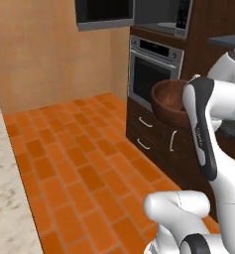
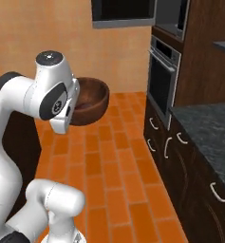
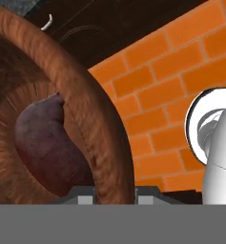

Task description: Pick the potato from the sink and place it in the bowl. Then pick the bowl and place it in the microwave. Then close the microwave door and press the start button.

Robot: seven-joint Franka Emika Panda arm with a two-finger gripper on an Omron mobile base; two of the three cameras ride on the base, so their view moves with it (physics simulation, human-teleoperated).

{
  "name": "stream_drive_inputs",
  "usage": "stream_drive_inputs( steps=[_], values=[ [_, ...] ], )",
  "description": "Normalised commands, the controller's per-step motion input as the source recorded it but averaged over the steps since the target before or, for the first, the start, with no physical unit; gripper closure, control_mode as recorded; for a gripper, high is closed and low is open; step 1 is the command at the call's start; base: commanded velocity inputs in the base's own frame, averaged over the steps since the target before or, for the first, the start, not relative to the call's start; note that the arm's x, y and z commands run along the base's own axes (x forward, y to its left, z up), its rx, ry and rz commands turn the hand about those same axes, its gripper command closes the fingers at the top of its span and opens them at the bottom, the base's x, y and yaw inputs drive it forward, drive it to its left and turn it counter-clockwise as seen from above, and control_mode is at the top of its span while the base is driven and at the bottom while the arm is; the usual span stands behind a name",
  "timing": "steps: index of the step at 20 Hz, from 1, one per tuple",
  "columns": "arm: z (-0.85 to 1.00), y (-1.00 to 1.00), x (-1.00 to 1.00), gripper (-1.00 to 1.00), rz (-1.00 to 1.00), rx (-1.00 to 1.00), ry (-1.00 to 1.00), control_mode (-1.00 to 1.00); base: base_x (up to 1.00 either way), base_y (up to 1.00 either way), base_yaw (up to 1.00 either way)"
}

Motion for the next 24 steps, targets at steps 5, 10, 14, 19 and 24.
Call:
stream_drive_inputs(
  steps=[5,10,14,19,24],
  values=[
    [0.0,0.0,0.0,1.0,0.0,0.0,0.0,1.0,1.0,0.11,0.14],
    [0.0,0.0,0.0,1.0,0.0,0.0,0.0,1.0,1.0,0.11,0.02],
    [0.0,0.0,0.0,1.0,0.0,0.0,0.0,1.0,0.82,-0.03,-0.01],
    [0.0,0.0,0.0,1.0,0.0,0.0,0.0,1.0,0.66,-0.01,-0.09],
    [0.0,0.0,0.0,1.0,0.0,0.0,0.0,1.0,0.92,-0.1,-0.08]
  ],
)
